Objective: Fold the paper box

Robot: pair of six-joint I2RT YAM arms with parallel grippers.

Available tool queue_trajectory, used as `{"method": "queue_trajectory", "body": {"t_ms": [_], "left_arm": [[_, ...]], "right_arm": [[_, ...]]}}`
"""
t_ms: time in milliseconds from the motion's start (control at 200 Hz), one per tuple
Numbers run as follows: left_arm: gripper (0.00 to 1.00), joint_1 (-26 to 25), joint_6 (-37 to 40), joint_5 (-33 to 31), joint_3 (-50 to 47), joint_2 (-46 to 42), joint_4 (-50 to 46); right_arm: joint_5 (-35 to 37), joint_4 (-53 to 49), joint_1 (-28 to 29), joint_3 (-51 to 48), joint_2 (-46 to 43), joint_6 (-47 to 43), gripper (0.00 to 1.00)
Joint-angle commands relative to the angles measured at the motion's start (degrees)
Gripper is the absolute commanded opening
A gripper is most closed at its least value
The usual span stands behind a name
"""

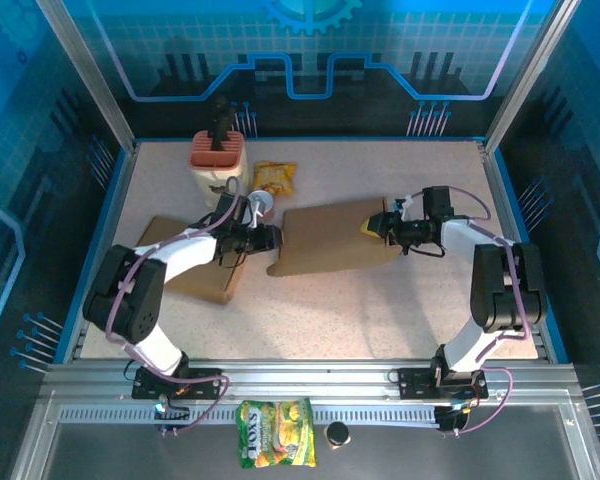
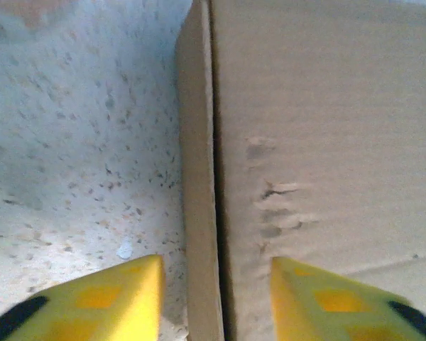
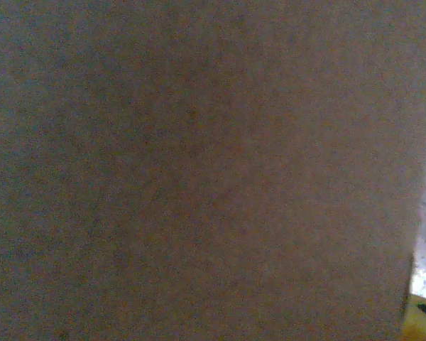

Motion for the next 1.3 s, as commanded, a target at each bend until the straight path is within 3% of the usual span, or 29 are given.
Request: {"method": "queue_trajectory", "body": {"t_ms": [0, 155, 230, 335, 430, 545, 855, 1036, 1296], "left_arm": [[0.52, -1.1, 6.1, -6.7, 0.8, -7.7, -3.6], [0.54, -6.9, 21.5, -7.2, 1.0, -16.5, -4.4], [0.55, -11.0, 31.3, -2.8, 0.9, -20.8, -6.6], [0.7, -16.4, 45.1, 1.1, 1.3, -25.2, -12.8], [0.78, -22.2, 57.1, -2.0, 3.3, -26.0, -20.7], [0.79, -26.5, 66.2, -9.0, 6.1, -23.3, -27.0], [0.99, -29.7, 76.0, -23.9, 5.8, -16.1, -20.0], [0.99, -29.8, 75.7, -24.7, 5.6, -14.9, -17.7], [0.88, -29.8, 75.7, -23.5, 6.3, -12.8, -15.4]], "right_arm": [[0.8, -5.0, 0.0, 1.8, -2.3, 5.4, 0.53], [0.3, -9.8, -1.3, 2.5, -3.7, 11.0, 0.52], [0.4, -14.4, -1.7, 3.4, -4.2, 13.7, 0.51], [0.2, -23.9, -1.9, 5.1, -5.1, 16.8, 0.52], [-1.3, -30.8, -1.9, 6.3, -5.7, 18.7, 0.52], [-2.0, -35.7, -2.1, 6.9, -7.2, 20.2, 0.52], [-6.3, -38.1, -2.8, 2.8, -9.4, 24.6, 0.51], [-8.6, -37.4, -3.7, -0.8, -10.4, 27.5, 0.5], [-11.7, -29.6, -4.0, -7.7, -8.0, 34.2, 0.53]]}}
